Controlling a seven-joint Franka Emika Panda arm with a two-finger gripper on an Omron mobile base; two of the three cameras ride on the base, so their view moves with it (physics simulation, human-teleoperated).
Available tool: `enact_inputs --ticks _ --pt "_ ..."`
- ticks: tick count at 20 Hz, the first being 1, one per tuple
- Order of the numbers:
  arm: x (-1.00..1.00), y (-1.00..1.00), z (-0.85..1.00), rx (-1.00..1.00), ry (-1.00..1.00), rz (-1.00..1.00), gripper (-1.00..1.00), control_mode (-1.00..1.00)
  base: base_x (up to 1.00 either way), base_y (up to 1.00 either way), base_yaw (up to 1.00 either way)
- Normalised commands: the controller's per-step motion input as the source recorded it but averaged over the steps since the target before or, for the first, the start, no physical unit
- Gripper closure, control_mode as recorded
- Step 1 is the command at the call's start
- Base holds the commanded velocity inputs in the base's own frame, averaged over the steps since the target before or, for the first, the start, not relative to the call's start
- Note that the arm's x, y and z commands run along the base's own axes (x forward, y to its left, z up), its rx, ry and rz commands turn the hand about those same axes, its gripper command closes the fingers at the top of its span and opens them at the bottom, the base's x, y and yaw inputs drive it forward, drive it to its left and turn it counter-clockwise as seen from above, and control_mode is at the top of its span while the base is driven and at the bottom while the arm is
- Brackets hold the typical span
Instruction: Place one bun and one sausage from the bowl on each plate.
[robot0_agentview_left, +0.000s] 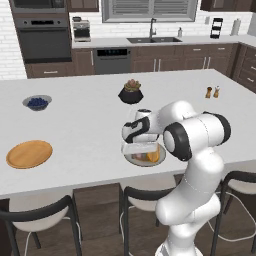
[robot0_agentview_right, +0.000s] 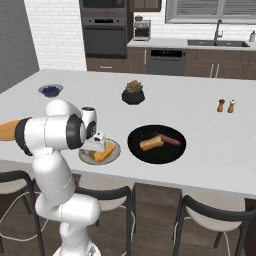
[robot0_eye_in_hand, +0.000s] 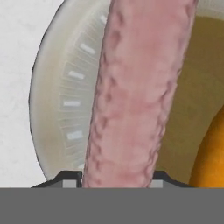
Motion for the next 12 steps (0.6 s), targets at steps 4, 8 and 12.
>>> enact_inputs --ticks 4,8,12 --pt "0.00 0.00 0.00 0.00 0.00 0.00 -1.00 -1.00 0.00 0.00 0.00" --pt "0.00 0.00 0.02 0.00 -0.04 0.00 -1.00 -1.00 0.00 0.00 0.00" --pt "-0.06 0.00 0.44 0.00 -0.12 0.00 -1.00 -1.00 0.00 0.00 0.00"
